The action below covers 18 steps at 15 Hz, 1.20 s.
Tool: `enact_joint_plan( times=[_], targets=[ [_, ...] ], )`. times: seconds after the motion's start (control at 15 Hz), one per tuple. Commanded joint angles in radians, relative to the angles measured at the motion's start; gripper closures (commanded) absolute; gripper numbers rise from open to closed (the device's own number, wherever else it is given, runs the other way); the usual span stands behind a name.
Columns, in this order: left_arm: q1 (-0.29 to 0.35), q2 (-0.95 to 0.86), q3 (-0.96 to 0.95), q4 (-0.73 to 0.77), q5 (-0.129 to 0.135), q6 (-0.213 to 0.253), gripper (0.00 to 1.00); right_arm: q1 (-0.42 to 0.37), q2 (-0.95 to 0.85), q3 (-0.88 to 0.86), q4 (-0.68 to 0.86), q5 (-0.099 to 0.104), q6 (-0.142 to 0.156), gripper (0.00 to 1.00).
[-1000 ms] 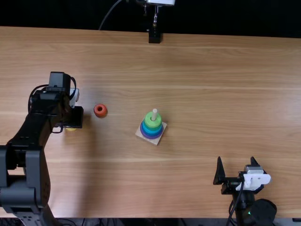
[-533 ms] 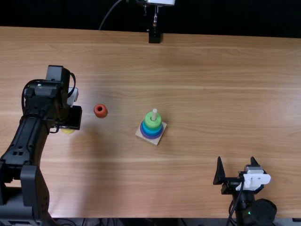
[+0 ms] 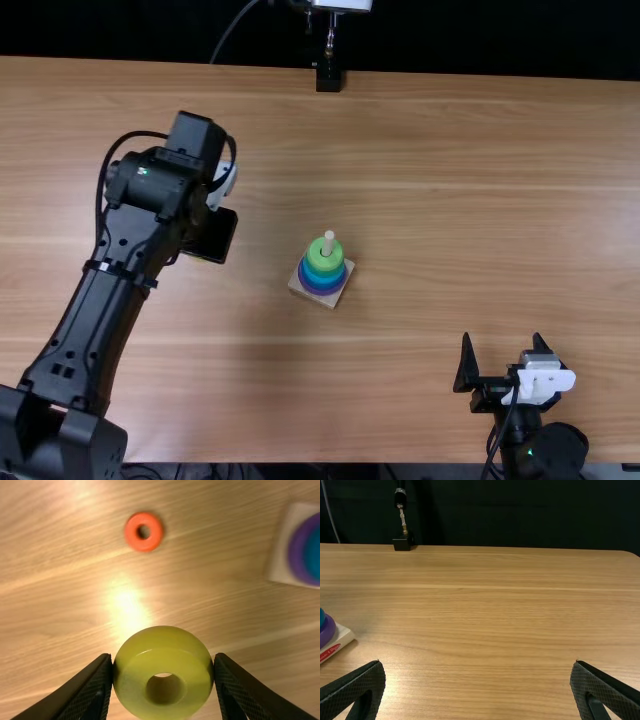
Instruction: Build the Hanoi tower: stack the rings onto the peg from bottom to top in this color order: purple, dark blue, light blue, dark green, light green, yellow, orange.
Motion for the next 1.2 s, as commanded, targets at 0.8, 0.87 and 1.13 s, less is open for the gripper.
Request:
enact_joint_plan(
  times=[0.8, 0.87, 1.13],
  targets=[
    [-0.292, 0.104, 0.286, -0.003, 0.010, -0.235, 1.00, -0.014, -0.013, -0.062, -0.070, 0.002, -0.001, 0.00],
    [-0.302, 0.121, 0.304, -0.003, 0.011, -0.235, 1.00, -0.014, -0.013, -0.062, -0.070, 0.002, -0.001, 0.00],
    [-0.322, 0.178, 0.369, 0.001, 0.011, -0.264, 1.00, -0.014, -0.013, -0.062, -0.070, 0.002, -0.002, 0.00]
  ],
)
